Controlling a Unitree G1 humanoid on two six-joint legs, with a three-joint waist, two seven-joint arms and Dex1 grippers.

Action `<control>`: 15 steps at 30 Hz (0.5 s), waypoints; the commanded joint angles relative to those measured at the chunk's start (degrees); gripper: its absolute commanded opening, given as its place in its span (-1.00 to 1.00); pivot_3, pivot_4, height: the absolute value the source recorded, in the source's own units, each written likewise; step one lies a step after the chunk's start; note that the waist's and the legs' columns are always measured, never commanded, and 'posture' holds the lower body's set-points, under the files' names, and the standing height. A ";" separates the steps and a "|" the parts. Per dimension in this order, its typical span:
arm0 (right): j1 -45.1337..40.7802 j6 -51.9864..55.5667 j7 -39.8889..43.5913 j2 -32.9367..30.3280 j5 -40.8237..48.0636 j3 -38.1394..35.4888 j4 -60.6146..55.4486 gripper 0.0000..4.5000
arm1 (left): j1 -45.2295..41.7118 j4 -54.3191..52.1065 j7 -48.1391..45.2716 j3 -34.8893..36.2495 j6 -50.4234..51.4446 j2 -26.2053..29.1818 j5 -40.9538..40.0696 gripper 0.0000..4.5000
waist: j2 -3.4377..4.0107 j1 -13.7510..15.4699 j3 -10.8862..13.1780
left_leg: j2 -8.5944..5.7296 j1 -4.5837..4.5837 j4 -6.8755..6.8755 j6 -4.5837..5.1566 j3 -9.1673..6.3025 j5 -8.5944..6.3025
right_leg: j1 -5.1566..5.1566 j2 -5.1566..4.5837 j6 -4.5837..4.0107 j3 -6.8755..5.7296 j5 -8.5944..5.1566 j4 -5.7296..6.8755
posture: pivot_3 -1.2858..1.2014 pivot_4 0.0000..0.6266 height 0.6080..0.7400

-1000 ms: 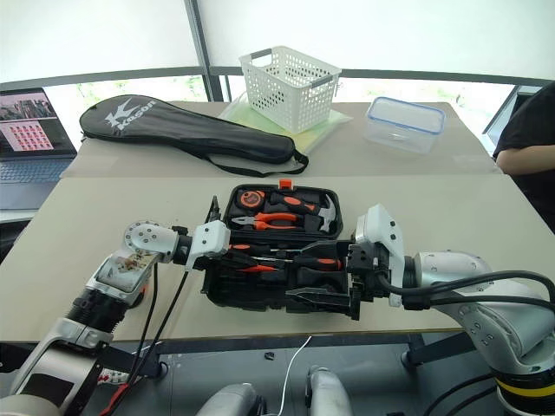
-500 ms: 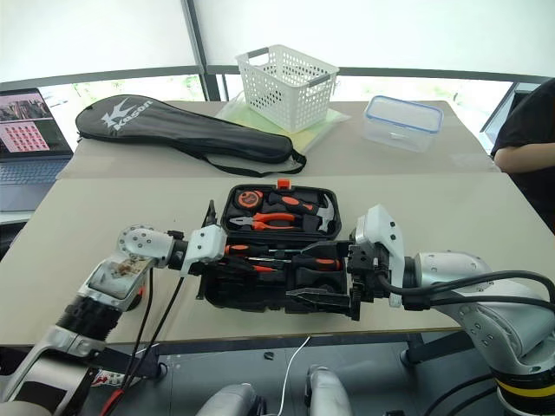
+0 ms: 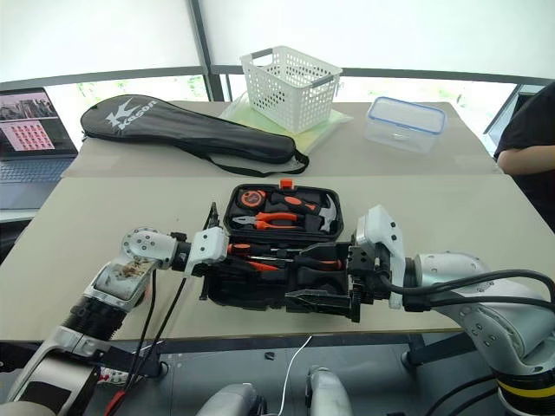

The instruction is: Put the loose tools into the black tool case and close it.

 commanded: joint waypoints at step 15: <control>0.80 -0.32 0.67 -0.62 0.76 -1.74 -0.69 1.00 | -0.63 -1.14 0.32 2.04 3.65 0.05 -2.41 -0.98 | 0.00 -0.08 0.00 | 0.00 -0.01 -0.03 0.00 0.00 0.00 | -0.03 0.03 0.01 -0.03 0.00 -0.02 | 0.03 -0.52 1.00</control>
